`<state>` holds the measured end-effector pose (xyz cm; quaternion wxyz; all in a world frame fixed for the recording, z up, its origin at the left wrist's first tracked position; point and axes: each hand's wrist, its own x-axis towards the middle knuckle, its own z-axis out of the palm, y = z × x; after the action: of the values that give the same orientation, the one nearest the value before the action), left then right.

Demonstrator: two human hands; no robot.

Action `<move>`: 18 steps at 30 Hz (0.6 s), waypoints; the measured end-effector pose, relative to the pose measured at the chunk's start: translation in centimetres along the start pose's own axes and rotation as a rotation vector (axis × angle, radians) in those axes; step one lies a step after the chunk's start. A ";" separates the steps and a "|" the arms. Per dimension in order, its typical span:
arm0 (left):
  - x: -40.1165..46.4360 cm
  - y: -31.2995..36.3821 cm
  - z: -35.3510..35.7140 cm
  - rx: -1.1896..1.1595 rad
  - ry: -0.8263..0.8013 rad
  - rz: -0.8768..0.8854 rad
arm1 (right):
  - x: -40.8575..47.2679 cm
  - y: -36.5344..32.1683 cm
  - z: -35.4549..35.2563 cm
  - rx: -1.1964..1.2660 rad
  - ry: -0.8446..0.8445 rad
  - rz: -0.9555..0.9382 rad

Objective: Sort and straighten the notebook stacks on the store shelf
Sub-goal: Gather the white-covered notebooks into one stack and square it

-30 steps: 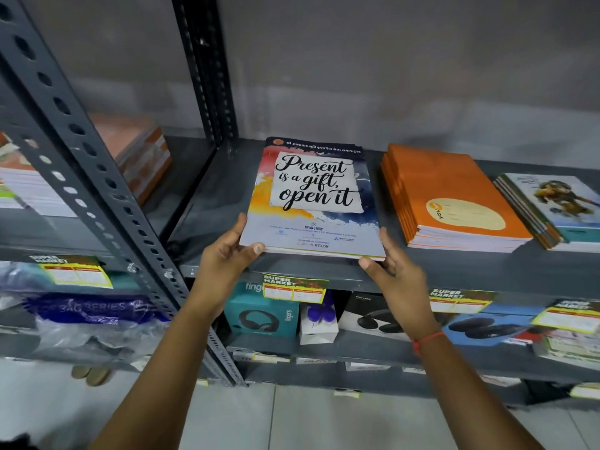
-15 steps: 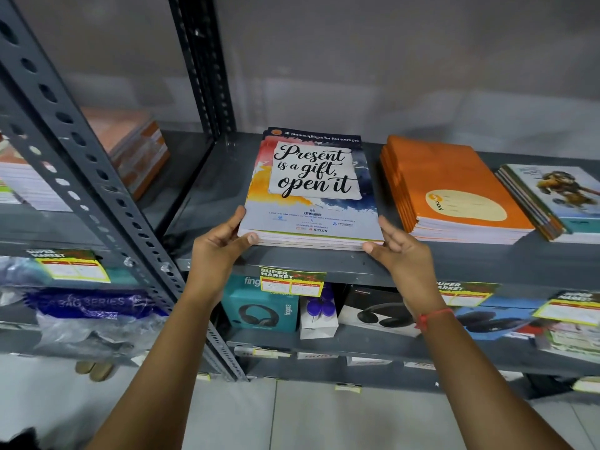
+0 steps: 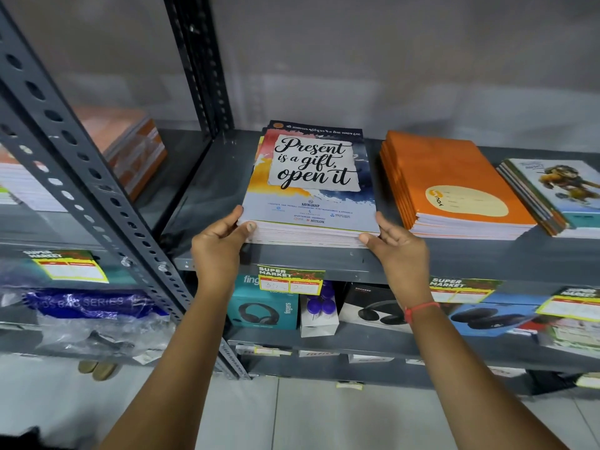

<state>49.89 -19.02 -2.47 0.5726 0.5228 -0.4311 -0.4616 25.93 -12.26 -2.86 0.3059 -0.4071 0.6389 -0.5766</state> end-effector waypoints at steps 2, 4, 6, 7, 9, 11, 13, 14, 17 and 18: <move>-0.1 0.0 0.2 -0.009 0.020 0.000 | 0.0 0.0 0.0 -0.004 0.011 0.000; -0.3 0.1 0.1 -0.019 0.011 0.005 | 0.0 -0.4 -0.1 0.021 -0.011 0.020; -0.3 0.1 0.0 -0.033 -0.012 0.006 | 0.0 -0.7 -0.2 0.051 -0.051 0.036; -0.4 0.1 0.0 -0.034 -0.018 0.003 | 0.1 -0.7 -0.3 0.055 -0.065 0.037; -0.5 0.1 0.2 -0.040 -0.008 0.001 | 0.2 -0.8 -0.2 0.053 -0.071 0.038; -0.5 0.1 0.3 -0.062 0.013 -0.002 | 0.3 -0.7 -0.2 0.058 -0.074 0.037; -0.5 0.1 0.4 -0.078 0.030 -0.012 | 0.5 -0.8 -0.3 0.059 -0.074 0.040; -0.4 0.1 0.4 -0.080 0.037 -0.017 | 0.6 -0.8 -0.3 0.061 -0.076 0.042; -0.5 0.1 0.5 -0.086 0.050 -0.010 | 0.9 -0.9 -0.3 0.068 -0.073 0.040; -0.5 0.1 0.5 -0.086 0.051 -0.007 | 1.0 -0.8 -0.3 0.071 -0.071 0.040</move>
<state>49.33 -18.64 -2.36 0.6038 0.5108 -0.3943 -0.4680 25.37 -12.98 -1.98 0.3540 -0.4033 0.6150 -0.5777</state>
